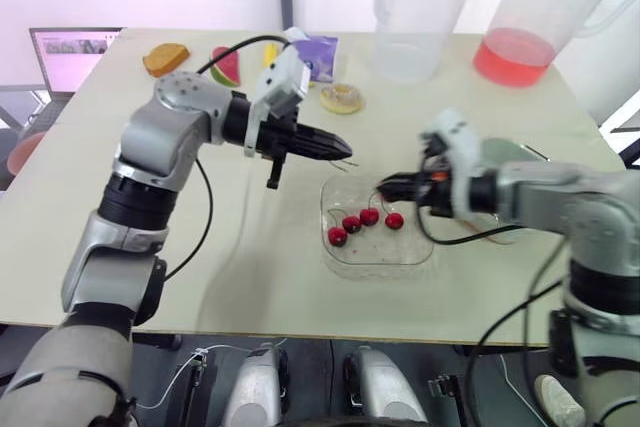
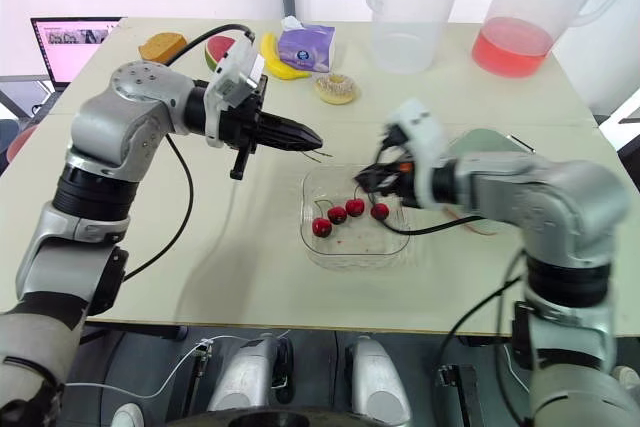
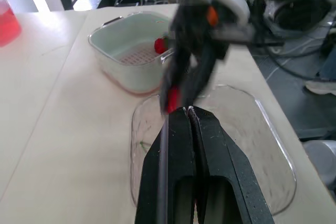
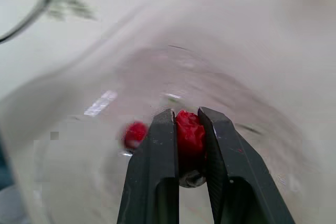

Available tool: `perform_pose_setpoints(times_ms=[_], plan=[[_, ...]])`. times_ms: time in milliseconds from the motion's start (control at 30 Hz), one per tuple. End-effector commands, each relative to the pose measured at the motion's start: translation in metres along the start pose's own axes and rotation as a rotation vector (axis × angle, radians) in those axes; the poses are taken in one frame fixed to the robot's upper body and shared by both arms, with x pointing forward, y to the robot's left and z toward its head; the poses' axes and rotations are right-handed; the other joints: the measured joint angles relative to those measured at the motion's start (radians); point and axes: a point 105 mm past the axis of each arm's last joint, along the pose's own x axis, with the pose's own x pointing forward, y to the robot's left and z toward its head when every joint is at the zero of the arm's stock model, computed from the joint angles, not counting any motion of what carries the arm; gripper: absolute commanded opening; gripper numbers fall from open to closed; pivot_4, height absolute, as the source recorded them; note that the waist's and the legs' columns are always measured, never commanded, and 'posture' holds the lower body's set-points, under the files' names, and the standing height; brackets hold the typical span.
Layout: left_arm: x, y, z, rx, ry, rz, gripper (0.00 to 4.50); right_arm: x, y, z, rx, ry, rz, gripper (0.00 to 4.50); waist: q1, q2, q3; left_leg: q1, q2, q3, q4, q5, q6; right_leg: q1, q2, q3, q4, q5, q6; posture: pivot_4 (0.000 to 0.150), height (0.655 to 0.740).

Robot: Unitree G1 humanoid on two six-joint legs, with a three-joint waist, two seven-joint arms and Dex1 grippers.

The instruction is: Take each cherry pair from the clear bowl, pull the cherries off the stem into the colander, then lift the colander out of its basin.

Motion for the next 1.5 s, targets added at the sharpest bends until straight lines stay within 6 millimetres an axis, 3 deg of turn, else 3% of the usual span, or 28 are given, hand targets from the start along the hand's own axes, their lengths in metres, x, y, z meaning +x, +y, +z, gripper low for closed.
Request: perform_pose_setpoints(times_ms=[33, 100, 200, 367, 600, 667, 700, 867, 900, 1100, 1133, 1233, 1400, 1500], plan=[[-0.005, -0.005, 0.007, 0.029, -0.015, 0.016, 0.0, -0.041, -0.054, 0.008, 0.036, -0.085, -0.305, 0.18, -0.001, 0.0, 0.0, 0.0, 0.0, 0.0, 0.0, 0.0, 0.0, 0.0, 0.0, 0.0, 0.0, 0.0, 0.0, 0.15, 0.74], [-0.006, -0.008, 0.004, 0.018, -0.01, 0.021, 0.0, -0.065, -0.086, 0.0, 0.068, -0.079, -0.491, 0.18, -0.001, 0.0, 0.0, 0.0, 0.001, 0.0, 0.0, 0.0, 0.0, 0.0, 0.0, 0.0, 0.0, 0.0, 0.0, 0.15, 0.74], [-0.006, -0.012, 0.003, 0.004, -0.017, 0.027, 0.0, -0.078, -0.106, -0.024, 0.081, 0.01, -0.604, 0.18, -0.002, 0.0, 0.0, 0.0, 0.001, 0.0, 0.0, 0.0, 0.0, 0.0, 0.001, 0.001, 0.0, 0.0, 0.0, 0.15, 0.74], [-0.005, -0.014, 0.001, -0.006, -0.019, 0.038, 0.0, -0.071, -0.117, -0.044, 0.088, 0.071, -0.626, 0.18, -0.008, 0.0, 0.0, 0.001, 0.001, 0.0, 0.0, 0.001, -0.001, 0.0, 0.002, 0.002, 0.001, 0.0, 0.0, 0.15, 0.74], [-0.005, -0.015, 0.0, -0.011, -0.021, 0.045, 0.0, -0.065, -0.13, -0.053, 0.092, 0.084, -0.645, 0.18, -0.001, 0.0, 0.0, 0.002, 0.001, 0.001, 0.0, 0.001, -0.001, 0.0, 0.003, 0.003, 0.001, 0.0, 0.0, 0.15, 0.74], [-0.005, -0.014, 0.0, -0.011, -0.021, 0.048, 0.0, -0.064, -0.13, -0.052, 0.095, 0.079, -0.64, 1.16, 0.0, 0.0, 0.0, 0.002, 0.001, 0.001, 0.0, 0.001, -0.001, 0.0, 0.002, 0.003, 0.001, 0.0, 0.0, 0.15, 0.74], [-0.005, -0.014, -0.001, -0.011, -0.02, 0.049, 0.0, -0.064, -0.13, -0.052, 0.096, 0.075, -0.638, 1.38, -0.001, 0.0, 0.0, 0.002, 0.0, 0.001, 0.0, 0.001, -0.001, 0.0, 0.002, 0.003, 0.001, 0.0, 0.0, 0.15, 0.74], [-0.007, -0.014, -0.002, -0.013, -0.019, 0.053, 0.0, -0.068, -0.128, -0.04, 0.105, 0.014, -0.631, 3.93, -0.001, 0.0, 0.0, 0.002, 0.001, 0.001, 0.0, 0.001, -0.001, 0.0, 0.003, 0.003, 0.001, 0.0, 0.0, 0.15, 0.74], [-0.007, -0.015, -0.002, -0.014, -0.019, 0.054, 0.0, -0.07, -0.125, -0.033, 0.103, -0.01, -0.624, 4.45, -0.002, 0.0, 0.0, 0.002, 0.001, 0.001, 0.0, 0.001, -0.001, 0.0, 0.003, 0.003, 0.001, 0.0, 0.0, 0.15, 0.74], [-0.013, -0.015, -0.005, -0.021, -0.005, 0.071, 0.0, -0.082, -0.088, 0.01, 0.038, -0.188, -0.46, 4.49, -0.002, 0.001, 0.0, 0.002, 0.001, 0.001, -0.001, 0.001, -0.001, 0.0, 0.002, 0.003, 0.001, 0.0, 0.0, 0.15, 0.74], [-0.014, -0.016, -0.005, -0.023, -0.003, 0.075, 0.0, -0.082, -0.077, 0.017, 0.012, -0.216, -0.404, 4.49, -0.002, 0.001, 0.0, 0.002, 0.001, 0.001, 0.0, 0.001, -0.001, 0.0, 0.002, 0.003, 0.001, 0.0, 0.0, 0.15, 0.74], [-0.019, -0.015, -0.009, -0.042, 0.009, 0.11, 0.0, -0.081, -0.018, 0.036, -0.105, -0.353, -0.059, 4.49, -0.001, 0.001, 0.0, 0.002, 0.001, 0.001, 0.0, 0.001, -0.001, 0.0, 0.002, 0.002, 0.0, 0.0, 0.0, 0.15, 0.74], [-0.03, -0.015, -0.018, -0.092, 0.022, 0.194, 0.0, -0.069, 0.034, 0.025, -0.197, -0.324, 0.253, 4.49, -0.002, 0.0, 0.0, 0.002, 0.001, 0.0, 0.0, 0.0, -0.001, 0.002, 0.001, 0.001, 0.0, 0.0, 0.0, 0.15, 0.74], [-0.036, -0.015, -0.021, -0.14, 0.008, 0.264, 0.0, -0.057, 0.047, 0.014, -0.242, -0.257, 0.32, 4.49, -0.002, 0.0, 0.0, 0.003, 0.001, 0.0, 0.0, 0.0, -0.001, 0.003, 0.001, 0.001, 0.0, 0.0, 0.0, 0.15, 0.74]])
